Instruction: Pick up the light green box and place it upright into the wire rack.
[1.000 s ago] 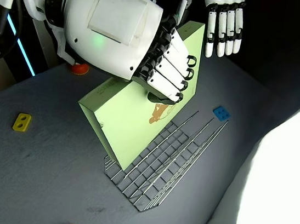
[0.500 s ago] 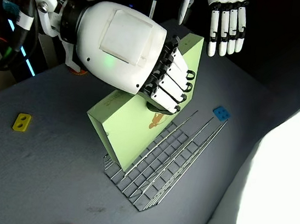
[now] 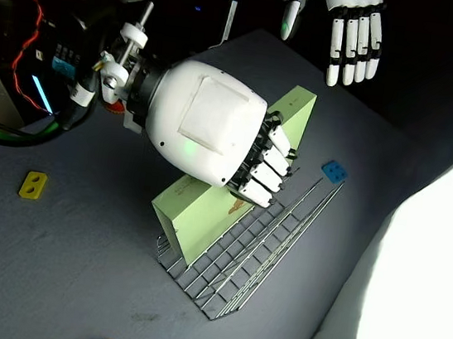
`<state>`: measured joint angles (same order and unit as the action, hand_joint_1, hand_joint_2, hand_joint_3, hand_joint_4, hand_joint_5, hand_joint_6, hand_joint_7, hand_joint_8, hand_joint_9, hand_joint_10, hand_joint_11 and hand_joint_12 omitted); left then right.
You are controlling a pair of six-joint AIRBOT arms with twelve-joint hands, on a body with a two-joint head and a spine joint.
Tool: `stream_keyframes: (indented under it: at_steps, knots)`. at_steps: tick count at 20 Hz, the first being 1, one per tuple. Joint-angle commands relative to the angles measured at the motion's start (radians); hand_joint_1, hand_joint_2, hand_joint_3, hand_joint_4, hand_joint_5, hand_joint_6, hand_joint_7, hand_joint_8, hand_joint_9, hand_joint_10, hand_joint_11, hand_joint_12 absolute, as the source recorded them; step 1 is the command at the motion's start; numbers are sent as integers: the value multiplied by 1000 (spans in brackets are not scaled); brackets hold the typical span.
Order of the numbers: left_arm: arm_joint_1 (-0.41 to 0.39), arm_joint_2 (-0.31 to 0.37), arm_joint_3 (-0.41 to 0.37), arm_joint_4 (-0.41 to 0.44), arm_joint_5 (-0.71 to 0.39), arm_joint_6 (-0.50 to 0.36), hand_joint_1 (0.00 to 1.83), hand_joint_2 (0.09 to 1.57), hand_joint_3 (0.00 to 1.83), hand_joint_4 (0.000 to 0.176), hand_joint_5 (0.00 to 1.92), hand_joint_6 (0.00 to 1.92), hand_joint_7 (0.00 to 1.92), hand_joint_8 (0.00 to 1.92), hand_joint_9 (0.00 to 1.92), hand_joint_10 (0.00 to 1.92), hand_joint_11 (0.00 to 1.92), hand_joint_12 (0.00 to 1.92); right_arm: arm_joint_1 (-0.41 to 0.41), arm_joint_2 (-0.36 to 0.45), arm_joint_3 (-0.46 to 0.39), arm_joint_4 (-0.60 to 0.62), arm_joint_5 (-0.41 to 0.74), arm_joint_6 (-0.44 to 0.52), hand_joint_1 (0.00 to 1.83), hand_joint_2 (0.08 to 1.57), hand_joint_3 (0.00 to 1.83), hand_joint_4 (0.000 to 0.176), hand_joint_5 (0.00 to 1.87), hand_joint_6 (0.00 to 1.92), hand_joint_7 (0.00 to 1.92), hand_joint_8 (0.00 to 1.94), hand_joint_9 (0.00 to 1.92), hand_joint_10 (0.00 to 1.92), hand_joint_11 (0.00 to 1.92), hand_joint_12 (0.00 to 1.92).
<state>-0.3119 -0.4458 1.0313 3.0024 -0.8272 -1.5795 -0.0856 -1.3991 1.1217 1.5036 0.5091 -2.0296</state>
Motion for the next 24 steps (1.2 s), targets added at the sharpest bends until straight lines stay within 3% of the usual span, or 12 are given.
stream_keyframes:
  at_steps: [1,7,10,24]
  knots:
    - [-13,-3,-9,10,83,-1,0,1245,0,64,168,6,179,5,149,10,0,368,3,-3,11,-56,12,9,1336,1248,0,0,817,990,664,1585,614,1679,551,1708]
    - [-8,-1,-38,10,83,-1,29,1254,2,57,182,7,185,3,160,9,0,403,-32,-40,66,-58,4,20,1336,1252,0,0,783,1052,668,1596,618,1678,561,1722]
    - [7,3,-44,10,83,-1,32,1286,7,48,194,6,199,4,166,6,0,381,-38,-46,71,-58,-1,13,1349,1222,0,0,831,931,737,1468,674,1652,575,1668]
    - [17,9,-79,10,83,-1,0,1296,3,54,159,0,184,0,158,1,0,325,-57,-55,94,-58,8,-10,1347,1224,1,0,836,940,740,1480,648,1656,531,1692]
